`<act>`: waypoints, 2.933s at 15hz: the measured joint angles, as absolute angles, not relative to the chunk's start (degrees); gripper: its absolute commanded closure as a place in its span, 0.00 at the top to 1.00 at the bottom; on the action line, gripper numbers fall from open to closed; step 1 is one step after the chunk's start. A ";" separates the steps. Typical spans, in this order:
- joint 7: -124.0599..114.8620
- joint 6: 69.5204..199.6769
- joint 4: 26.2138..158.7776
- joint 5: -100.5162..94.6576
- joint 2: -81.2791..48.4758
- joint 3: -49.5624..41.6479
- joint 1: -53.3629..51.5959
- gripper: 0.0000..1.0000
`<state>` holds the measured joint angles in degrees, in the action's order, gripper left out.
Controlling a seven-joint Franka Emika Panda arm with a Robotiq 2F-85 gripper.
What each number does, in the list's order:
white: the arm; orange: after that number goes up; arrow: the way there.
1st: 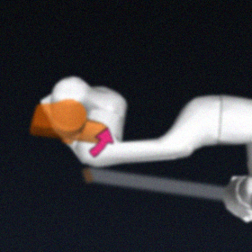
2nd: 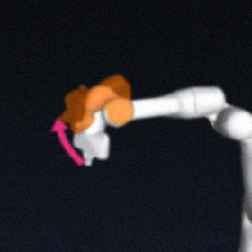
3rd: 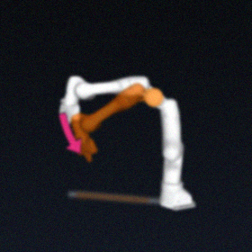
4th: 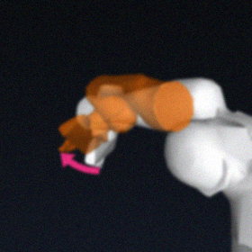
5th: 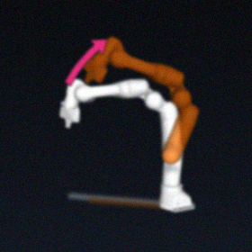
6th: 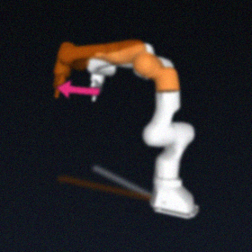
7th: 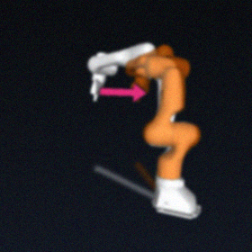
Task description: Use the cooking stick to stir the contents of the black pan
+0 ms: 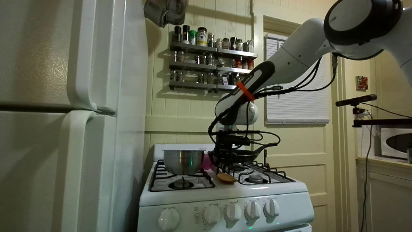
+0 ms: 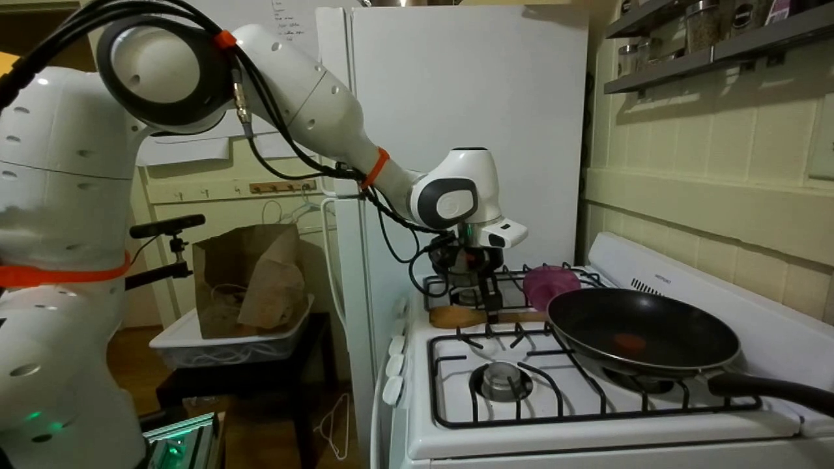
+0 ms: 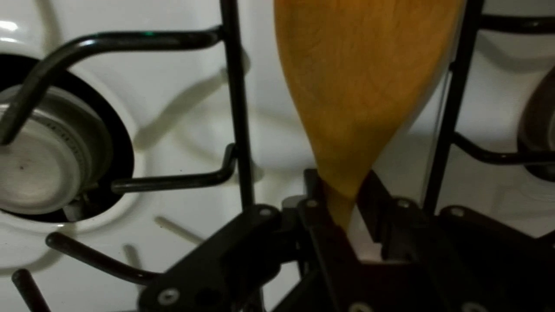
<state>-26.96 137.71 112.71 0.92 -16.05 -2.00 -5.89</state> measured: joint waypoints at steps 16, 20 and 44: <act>-30.19 129.34 118.90 0.88 0.92 -0.02 -5.61 0.06; -33.10 136.52 119.01 -5.17 4.17 -0.19 -2.93 0.06; -87.64 170.39 89.67 -49.95 -28.27 -37.19 -12.74 0.06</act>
